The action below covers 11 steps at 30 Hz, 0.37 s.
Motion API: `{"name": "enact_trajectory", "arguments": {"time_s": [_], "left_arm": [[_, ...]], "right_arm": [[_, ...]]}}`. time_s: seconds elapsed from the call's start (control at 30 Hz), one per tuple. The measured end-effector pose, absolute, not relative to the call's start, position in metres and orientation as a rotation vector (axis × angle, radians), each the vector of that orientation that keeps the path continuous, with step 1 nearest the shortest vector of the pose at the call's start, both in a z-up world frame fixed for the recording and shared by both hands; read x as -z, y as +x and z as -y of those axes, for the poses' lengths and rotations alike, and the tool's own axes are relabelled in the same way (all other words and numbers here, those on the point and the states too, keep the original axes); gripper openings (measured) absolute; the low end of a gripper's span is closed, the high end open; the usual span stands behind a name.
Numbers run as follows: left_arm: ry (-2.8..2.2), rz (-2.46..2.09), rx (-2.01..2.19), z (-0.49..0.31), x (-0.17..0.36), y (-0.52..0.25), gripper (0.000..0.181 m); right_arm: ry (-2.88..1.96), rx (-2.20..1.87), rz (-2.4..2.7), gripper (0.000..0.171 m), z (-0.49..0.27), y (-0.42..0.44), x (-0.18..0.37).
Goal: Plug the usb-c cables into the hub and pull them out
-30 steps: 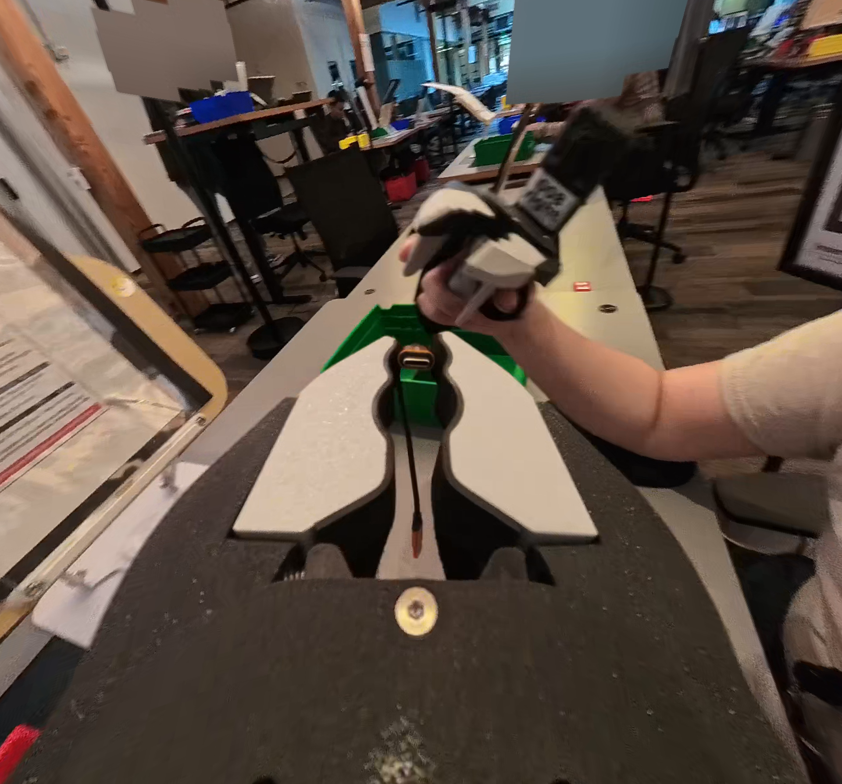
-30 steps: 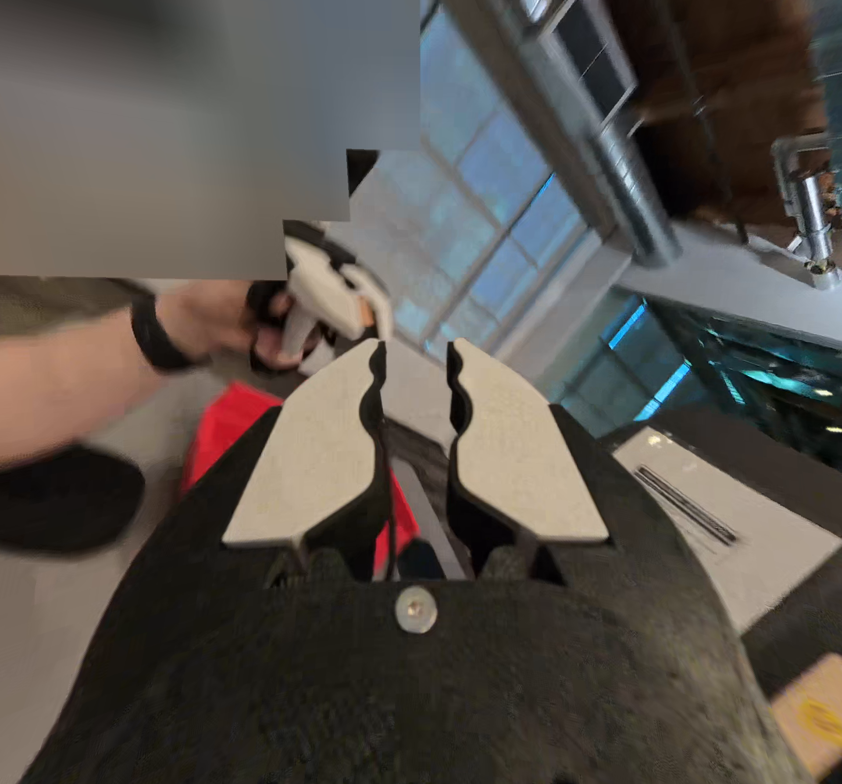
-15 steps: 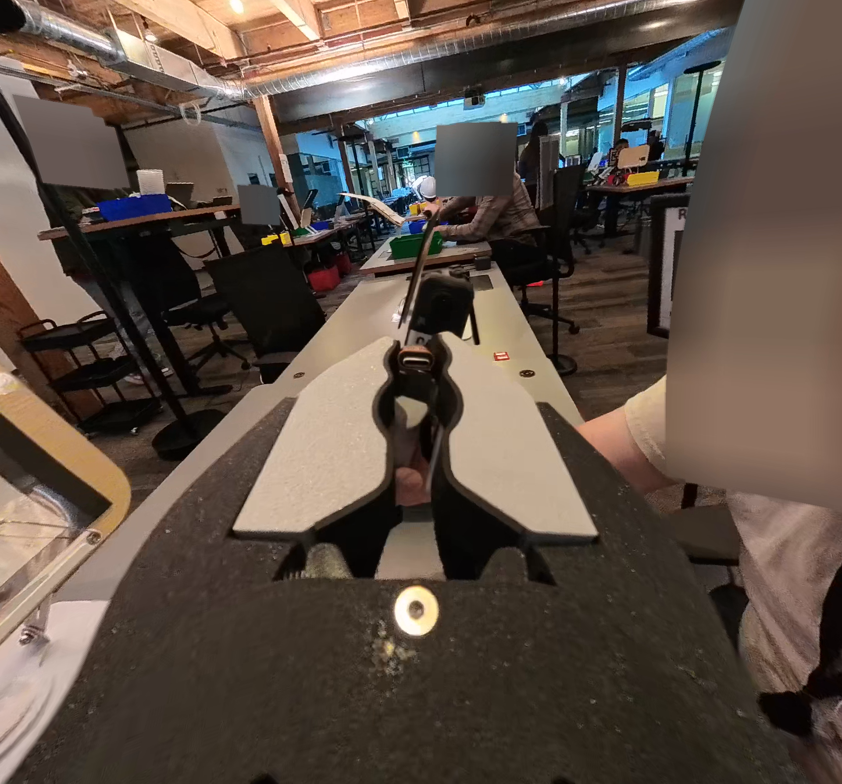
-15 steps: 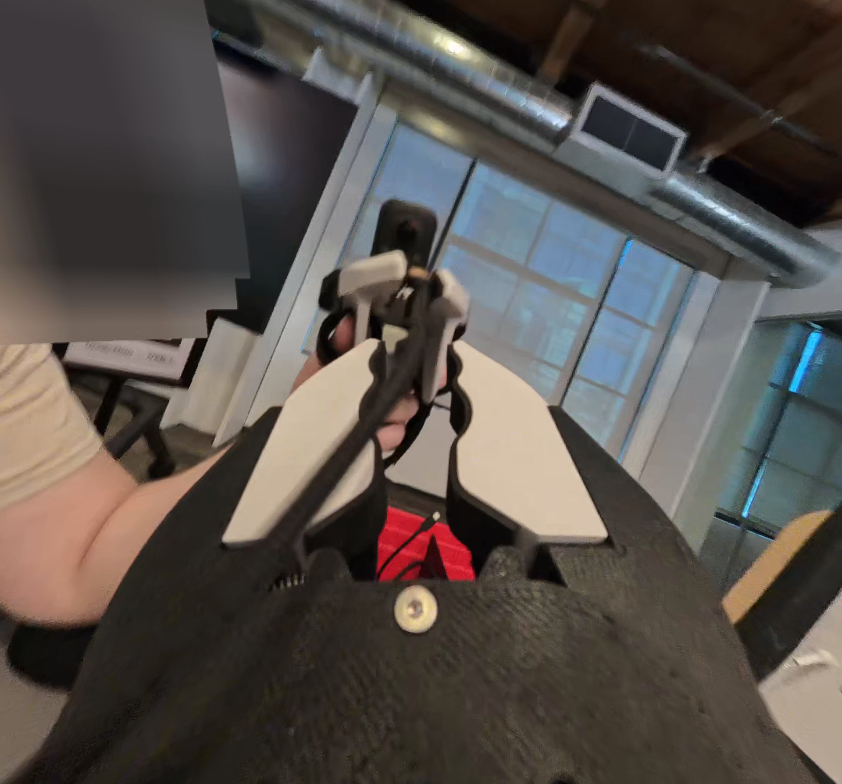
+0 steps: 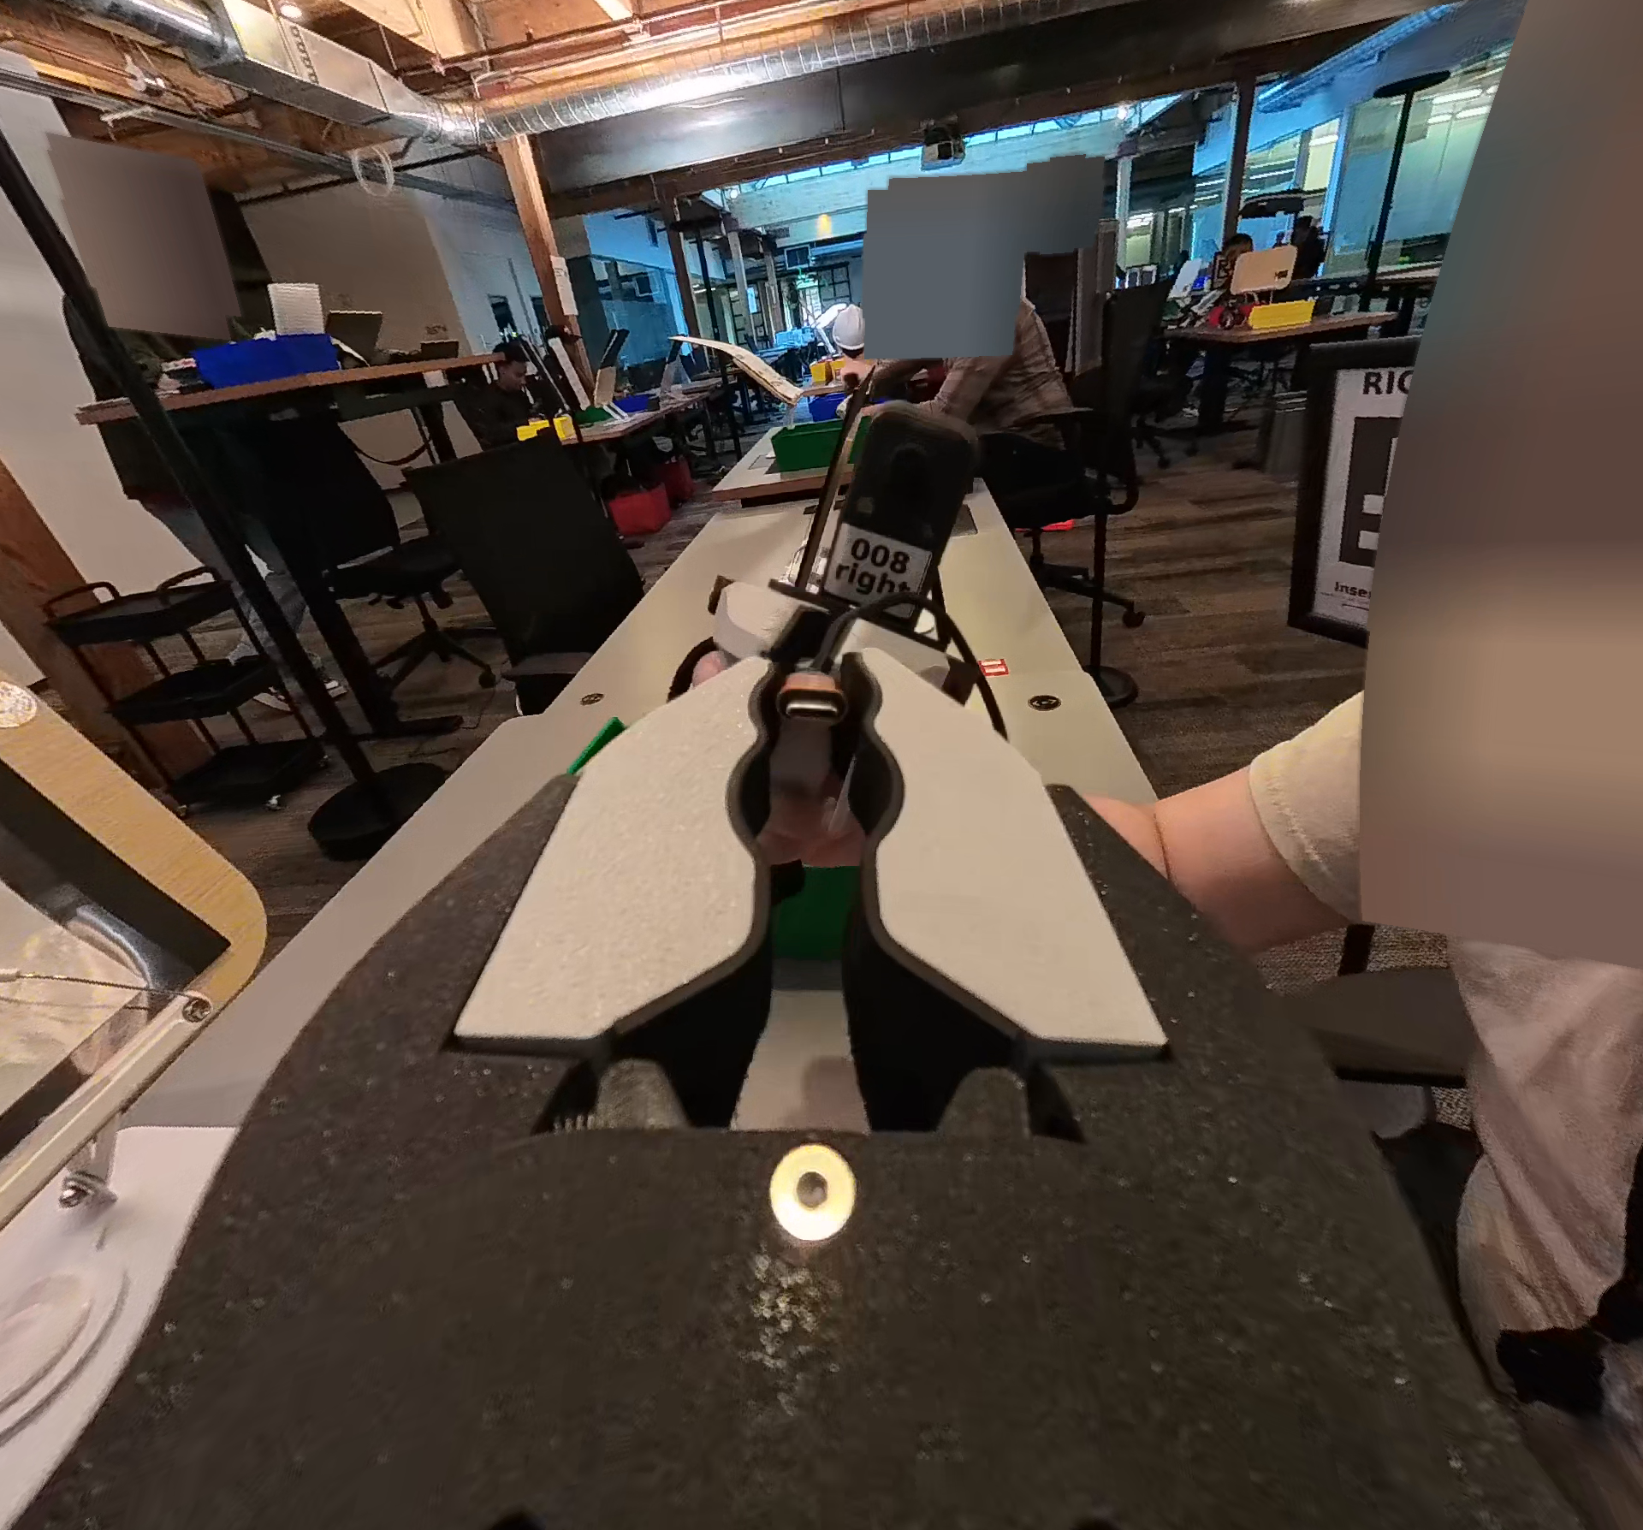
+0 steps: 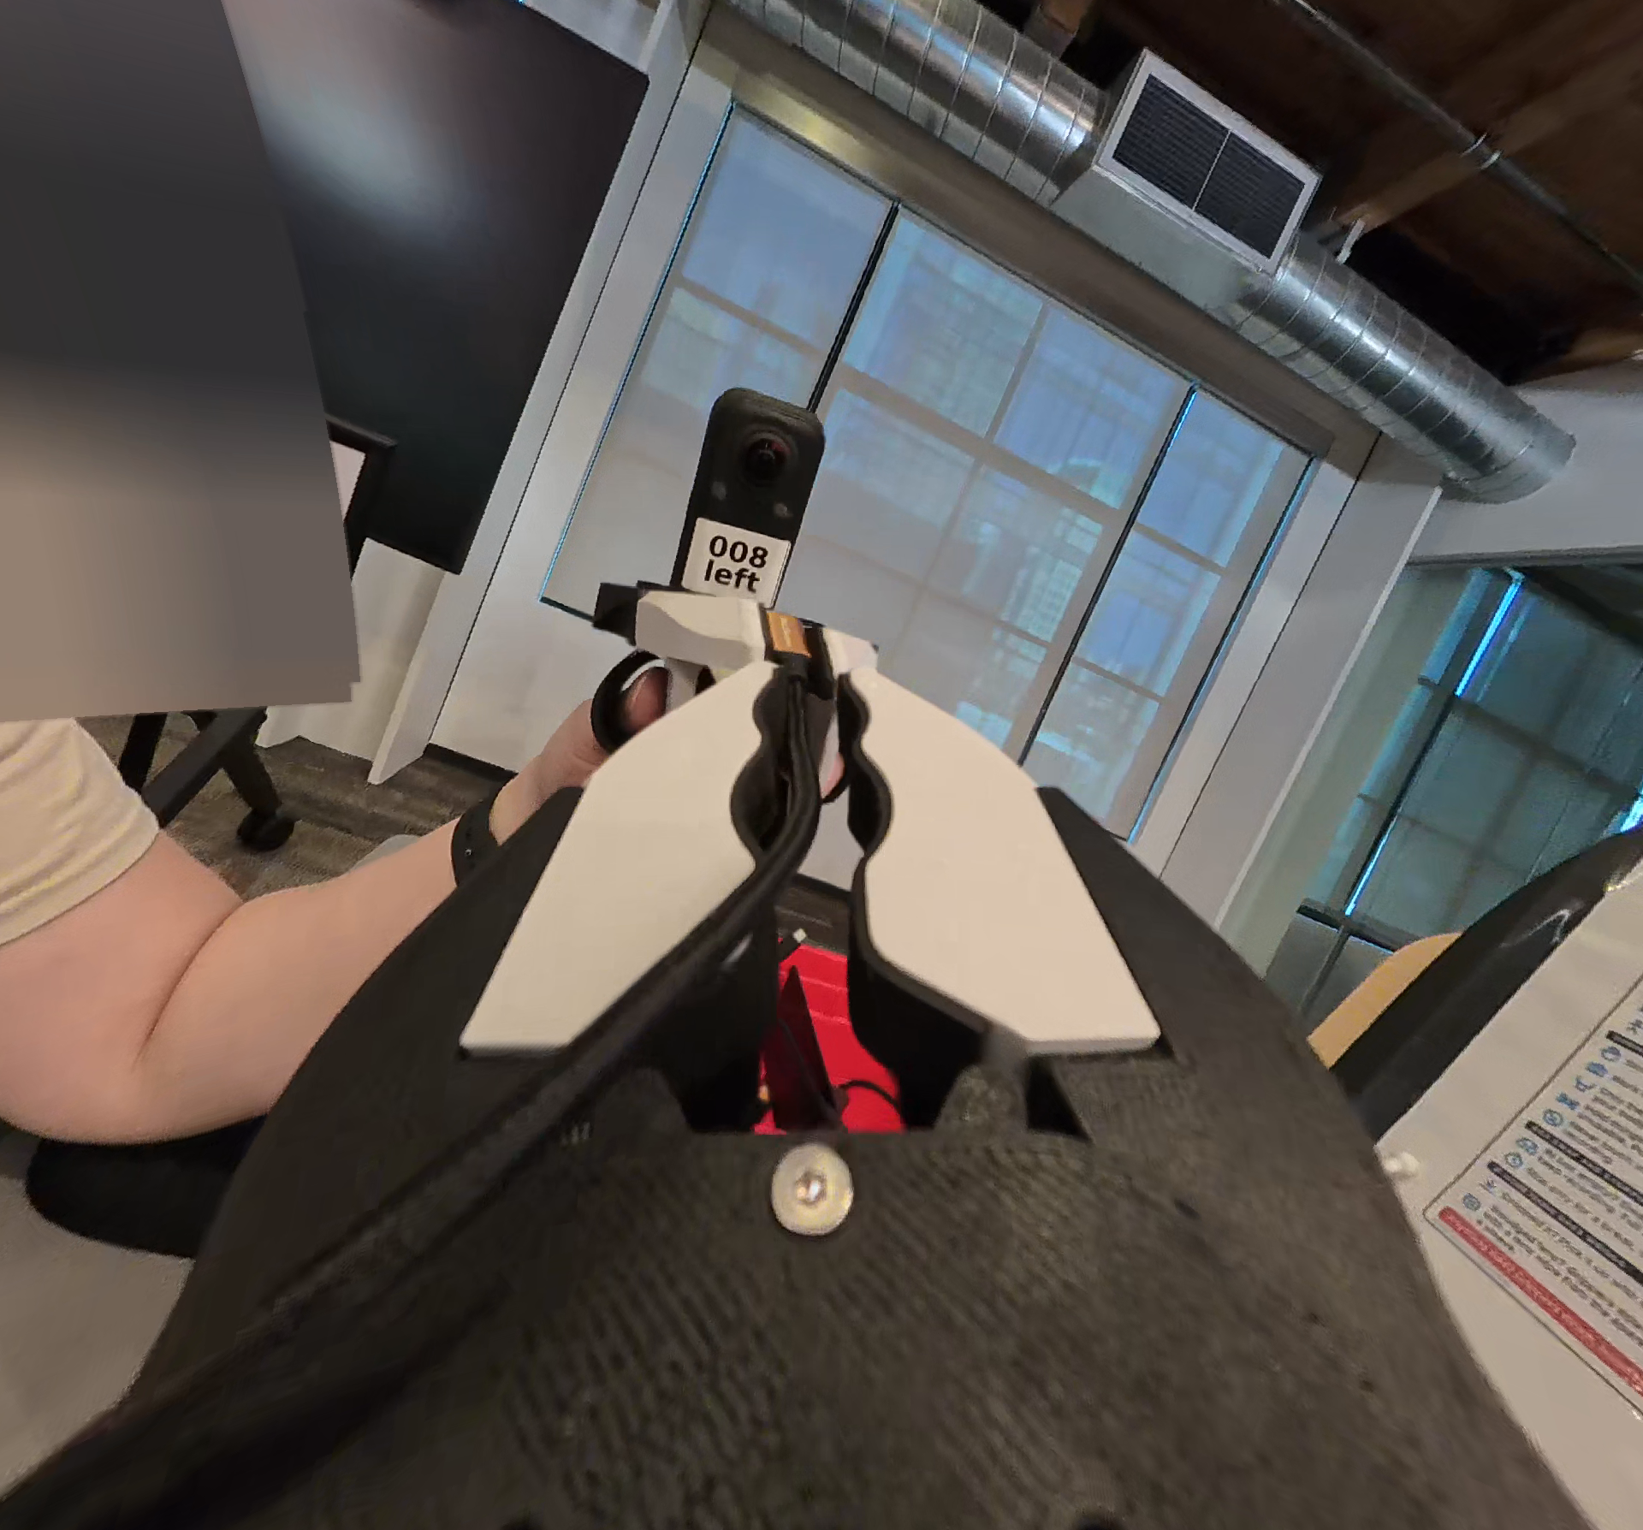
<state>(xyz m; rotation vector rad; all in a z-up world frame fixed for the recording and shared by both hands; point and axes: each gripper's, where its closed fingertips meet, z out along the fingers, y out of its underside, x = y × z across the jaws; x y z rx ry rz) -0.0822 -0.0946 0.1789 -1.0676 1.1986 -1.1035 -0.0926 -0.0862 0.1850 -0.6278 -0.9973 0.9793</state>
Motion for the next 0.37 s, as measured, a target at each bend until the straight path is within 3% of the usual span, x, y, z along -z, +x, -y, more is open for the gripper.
{"name": "enact_trajectory", "arguments": {"time_s": [0.03, 0.2, 0.3, 0.37], "left_arm": [[-1.072, -1.197, 1.098, 0.094, -0.178, -0.082, 0.012], [-1.151, -1.204, 1.154, 0.094, -0.172, -0.083, 0.015], [-1.273, -1.129, 1.233, 0.085, -0.170, -0.088, 0.039], [-1.329, -1.079, 1.307, 0.081, -0.170, -0.090, 0.040]], "right_arm": [[-0.623, -0.981, 1.009, 0.004, 0.088, -0.092, -0.185], [-0.626, -0.904, 1.063, 0.004, 0.088, -0.092, -0.180], [-0.601, -0.802, 1.054, 0.004, 0.085, -0.088, -0.182], [-0.593, -0.721, 1.066, 0.004, 0.083, -0.086, -0.180]]}}
